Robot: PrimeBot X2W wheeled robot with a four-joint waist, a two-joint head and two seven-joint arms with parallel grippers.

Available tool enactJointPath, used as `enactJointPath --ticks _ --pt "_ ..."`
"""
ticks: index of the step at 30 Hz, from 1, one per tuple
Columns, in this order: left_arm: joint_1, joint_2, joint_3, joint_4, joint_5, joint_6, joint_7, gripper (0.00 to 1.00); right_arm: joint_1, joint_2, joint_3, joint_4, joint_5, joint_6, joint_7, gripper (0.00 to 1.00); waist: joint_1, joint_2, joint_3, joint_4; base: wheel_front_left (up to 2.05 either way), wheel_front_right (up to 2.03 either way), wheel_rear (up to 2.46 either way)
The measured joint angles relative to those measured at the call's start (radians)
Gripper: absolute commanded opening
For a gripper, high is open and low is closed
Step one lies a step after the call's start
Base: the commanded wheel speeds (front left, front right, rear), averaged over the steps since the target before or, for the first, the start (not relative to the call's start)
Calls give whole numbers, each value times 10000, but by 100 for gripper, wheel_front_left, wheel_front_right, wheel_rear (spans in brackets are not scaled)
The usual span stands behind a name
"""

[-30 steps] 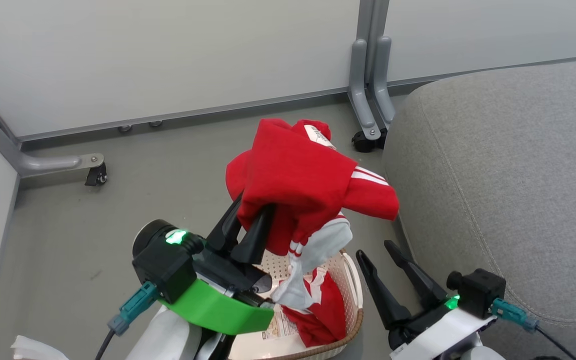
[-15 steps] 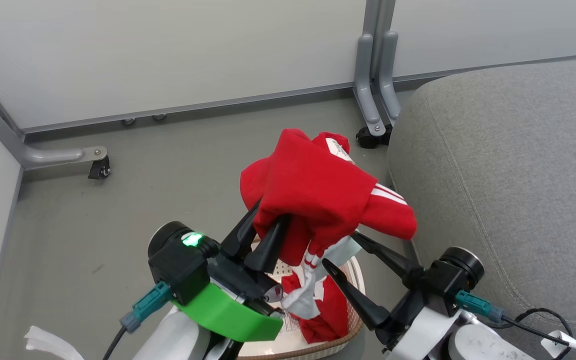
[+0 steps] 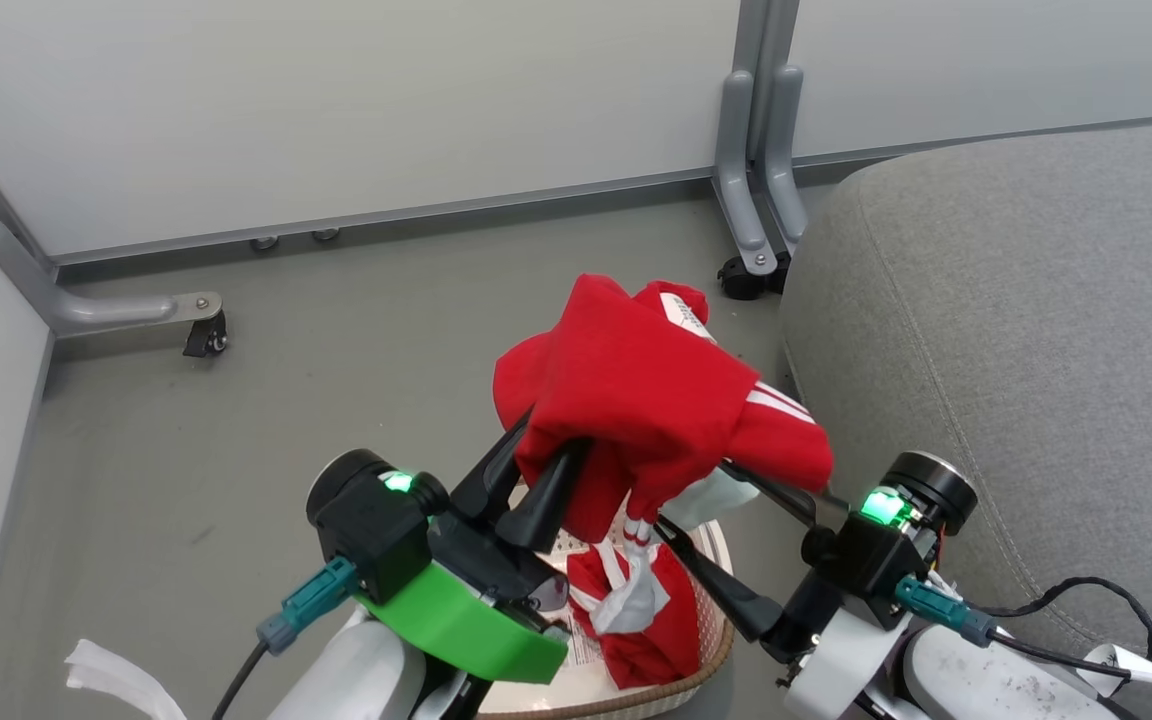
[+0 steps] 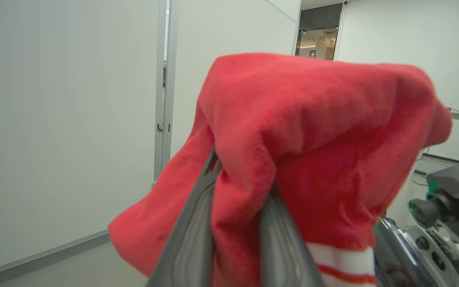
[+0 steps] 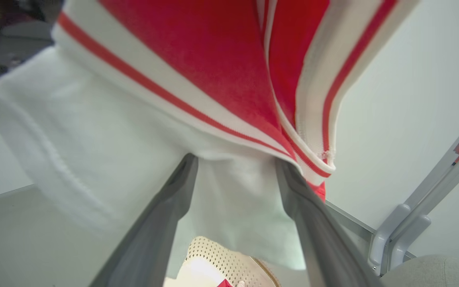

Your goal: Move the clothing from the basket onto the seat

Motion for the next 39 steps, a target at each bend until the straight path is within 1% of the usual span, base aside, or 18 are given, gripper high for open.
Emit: enactJointPath --ticks 6,11,14,17,24,31,39 --pt "2 -56 286 247 17 0 0 0 58 -127 244 -134 -31 0 0 100 0 0 -41 -10 0 0 0" --pt "11 -86 410 384 73 0 0 0 221 -161 -8 -316 -209 0 0 100 0 0 -69 -103 0 0 0" --pt "12 -79 282 449 63 0 0 0 228 -215 -94 -378 -324 0 0 100 0 0 -80 -157 0 0 0" --pt "6 -52 46 439 13 0 0 0 204 -316 35 -336 -456 0 -2 100 0 0 -85 -174 0 0 0" --pt "-143 56 -514 359 -265 0 0 0 -446 -500 922 201 -479 0 -2 100 0 0 -102 -91 0 0 0" --pt "-310 242 -1187 382 -516 0 0 0 -1166 -462 1695 571 -548 0 0 100 0 0 -112 54 0 0 0" --pt "-488 376 -1605 504 -779 0 0 0 -1688 -318 2410 738 -552 0 0 100 0 0 -76 169 0 0 0"
